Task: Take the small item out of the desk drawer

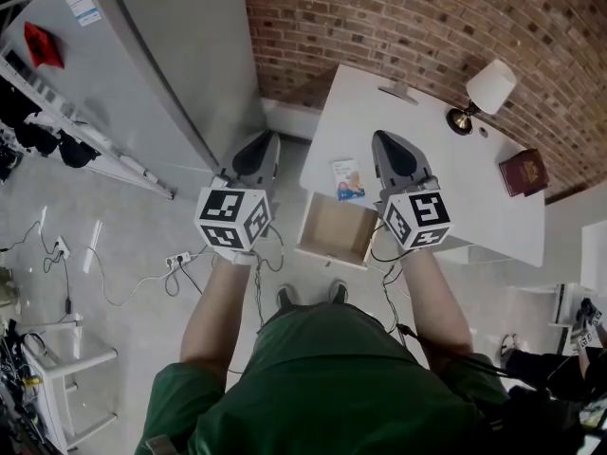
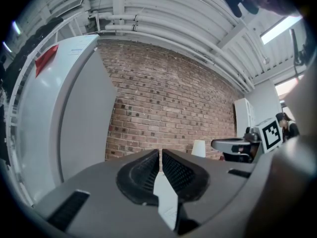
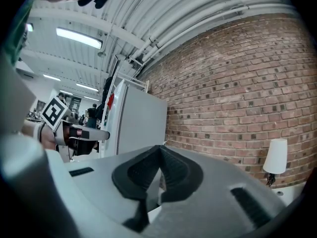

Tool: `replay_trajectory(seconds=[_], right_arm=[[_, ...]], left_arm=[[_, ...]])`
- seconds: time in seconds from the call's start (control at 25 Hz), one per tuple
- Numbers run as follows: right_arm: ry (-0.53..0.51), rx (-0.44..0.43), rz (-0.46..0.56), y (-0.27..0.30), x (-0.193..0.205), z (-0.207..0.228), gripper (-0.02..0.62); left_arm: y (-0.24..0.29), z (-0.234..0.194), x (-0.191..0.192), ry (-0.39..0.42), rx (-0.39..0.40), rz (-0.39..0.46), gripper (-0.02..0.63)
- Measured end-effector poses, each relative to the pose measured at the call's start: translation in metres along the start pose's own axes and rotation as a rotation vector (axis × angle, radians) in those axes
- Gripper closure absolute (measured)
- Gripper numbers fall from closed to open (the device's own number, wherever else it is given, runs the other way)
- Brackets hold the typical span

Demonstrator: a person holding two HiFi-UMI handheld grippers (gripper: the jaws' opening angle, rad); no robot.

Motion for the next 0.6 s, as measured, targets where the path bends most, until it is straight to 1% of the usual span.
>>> replay_trajectory(seconds=[0.6], right_arm=[[0.009, -0.008, -0.012, -0.0029, 0.0073, 0.0061, 0.594]], left_arm=[[0.0055, 0.0054, 0.0065, -0.003, 0.000, -0.019, 0.594]])
Point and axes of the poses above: the fingertips, and each gripper's own axes: y forward along the fingers, z to its right, x out of its underside, the point moved 4 cm from there along -y, backward along the fingers, and after that the axes turned 6 degrees about -z, right-handed, at the moved point
